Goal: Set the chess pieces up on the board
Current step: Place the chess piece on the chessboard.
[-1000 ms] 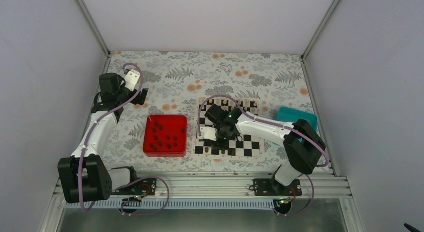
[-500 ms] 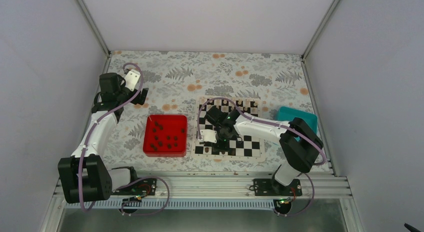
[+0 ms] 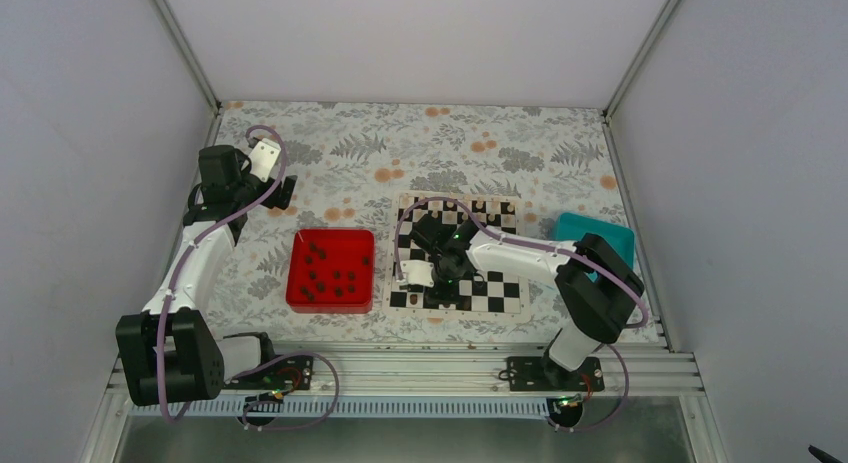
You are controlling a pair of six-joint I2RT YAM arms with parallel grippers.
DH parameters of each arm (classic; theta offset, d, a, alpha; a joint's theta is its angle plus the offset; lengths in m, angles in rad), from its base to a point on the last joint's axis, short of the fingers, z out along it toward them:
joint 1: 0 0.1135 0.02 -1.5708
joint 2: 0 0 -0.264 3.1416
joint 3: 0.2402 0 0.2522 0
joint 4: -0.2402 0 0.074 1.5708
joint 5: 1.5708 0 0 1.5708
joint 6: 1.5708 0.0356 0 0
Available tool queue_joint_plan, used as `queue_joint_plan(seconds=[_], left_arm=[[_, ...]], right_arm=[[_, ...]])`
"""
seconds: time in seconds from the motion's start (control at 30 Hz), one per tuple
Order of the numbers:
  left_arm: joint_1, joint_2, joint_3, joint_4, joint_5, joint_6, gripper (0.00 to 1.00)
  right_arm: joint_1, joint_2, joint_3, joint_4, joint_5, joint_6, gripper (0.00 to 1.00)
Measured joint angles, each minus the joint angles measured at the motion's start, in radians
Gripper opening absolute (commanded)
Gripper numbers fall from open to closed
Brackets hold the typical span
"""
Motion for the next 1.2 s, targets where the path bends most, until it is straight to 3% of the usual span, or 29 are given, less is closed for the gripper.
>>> queue_joint_plan(seconds=[0.5,1.2], left_arm=[[0.000,0.000,0.000,0.000,0.001,0.000,1.00],[0.000,0.008,0.000,0.000,0.000,0.000,1.00]], right_arm=[[0.000,0.037,0.000,0.023,0.011,-0.008,0.12],[0.000,0.029,0.064,-0.026,0.016,-0.024,0.31]])
